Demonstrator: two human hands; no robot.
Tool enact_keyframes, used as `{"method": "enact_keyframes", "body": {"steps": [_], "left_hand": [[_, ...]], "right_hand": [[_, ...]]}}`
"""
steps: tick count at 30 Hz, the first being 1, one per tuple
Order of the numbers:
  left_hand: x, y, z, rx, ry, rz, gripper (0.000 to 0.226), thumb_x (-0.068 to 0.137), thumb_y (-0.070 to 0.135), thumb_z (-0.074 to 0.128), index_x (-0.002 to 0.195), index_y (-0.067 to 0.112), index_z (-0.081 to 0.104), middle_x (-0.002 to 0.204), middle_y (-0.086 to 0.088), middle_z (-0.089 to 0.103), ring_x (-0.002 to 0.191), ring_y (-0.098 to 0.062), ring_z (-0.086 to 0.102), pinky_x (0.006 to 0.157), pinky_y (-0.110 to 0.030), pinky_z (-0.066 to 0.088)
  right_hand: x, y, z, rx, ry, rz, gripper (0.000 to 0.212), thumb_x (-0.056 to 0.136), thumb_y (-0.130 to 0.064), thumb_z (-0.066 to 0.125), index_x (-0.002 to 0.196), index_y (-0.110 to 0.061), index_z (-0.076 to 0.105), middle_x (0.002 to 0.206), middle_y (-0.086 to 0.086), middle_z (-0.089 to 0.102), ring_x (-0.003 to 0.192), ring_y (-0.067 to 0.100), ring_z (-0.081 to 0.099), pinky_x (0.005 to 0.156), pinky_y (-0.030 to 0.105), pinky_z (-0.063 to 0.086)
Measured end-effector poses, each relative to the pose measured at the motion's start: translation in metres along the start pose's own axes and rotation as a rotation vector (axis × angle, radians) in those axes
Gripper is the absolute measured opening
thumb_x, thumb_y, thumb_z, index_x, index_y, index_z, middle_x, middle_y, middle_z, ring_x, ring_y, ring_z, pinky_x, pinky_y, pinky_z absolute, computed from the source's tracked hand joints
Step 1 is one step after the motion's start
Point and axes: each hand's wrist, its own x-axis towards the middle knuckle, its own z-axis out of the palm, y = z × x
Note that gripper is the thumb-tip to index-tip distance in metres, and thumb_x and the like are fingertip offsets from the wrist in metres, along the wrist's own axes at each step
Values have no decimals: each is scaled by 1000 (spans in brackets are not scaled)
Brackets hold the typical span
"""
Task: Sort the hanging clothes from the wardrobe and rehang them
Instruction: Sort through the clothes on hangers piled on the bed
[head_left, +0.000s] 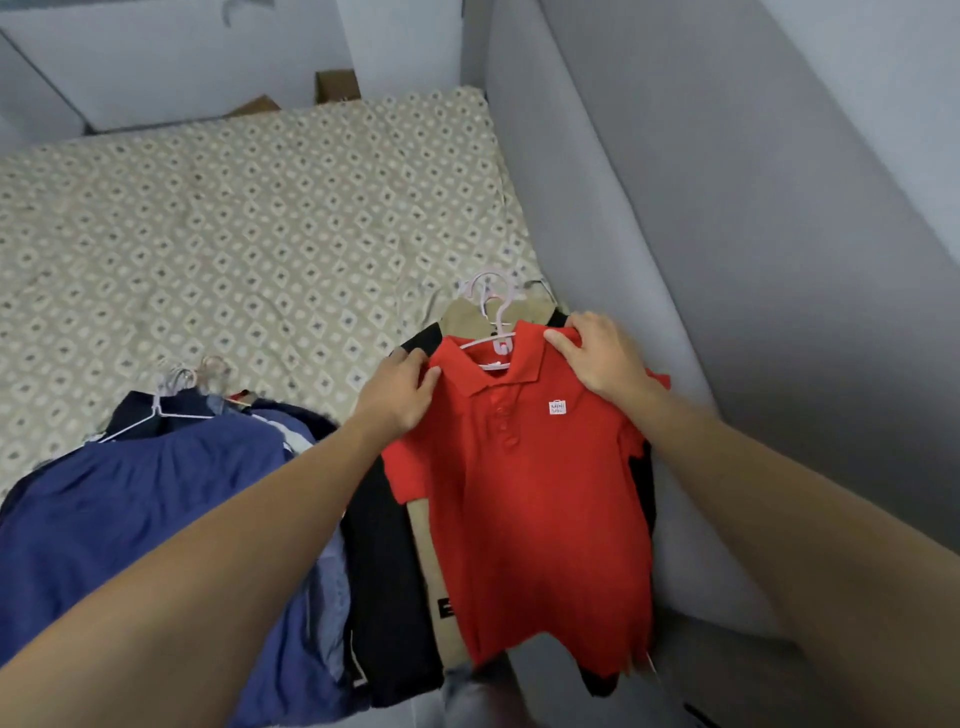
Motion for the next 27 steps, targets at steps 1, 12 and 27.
{"method": "enact_keyframes", "body": {"steps": [1, 12, 27], "left_hand": [[10, -2, 3, 2, -2, -15, 33, 107, 40, 47, 120, 12, 58, 117, -12, 53, 116, -33, 54, 91, -43, 45], [-22, -95, -36, 59, 29, -76, 48, 106, 37, 49, 149, 16, 44, 131, -10, 52, 122, -32, 51, 89, -47, 50], [-164, -441, -130, 133, 16, -372, 55, 105, 45, 50, 152, 17, 42, 142, -11, 48, 134, -36, 43, 98, -51, 44]], "right_hand": [[10, 5, 7, -18, -14, 3, 46, 100, -54, 54, 112, -11, 67, 109, 14, 65, 109, 37, 60, 92, 51, 50], [16, -79, 69, 30, -98, -195, 43, 98, -28, 61, 139, -16, 55, 132, 5, 57, 127, 29, 49, 101, 48, 47], [-28, -385, 288, 146, -413, -327, 52, 104, -38, 57, 151, -18, 45, 143, 4, 50, 133, 25, 45, 105, 39, 42]]}}
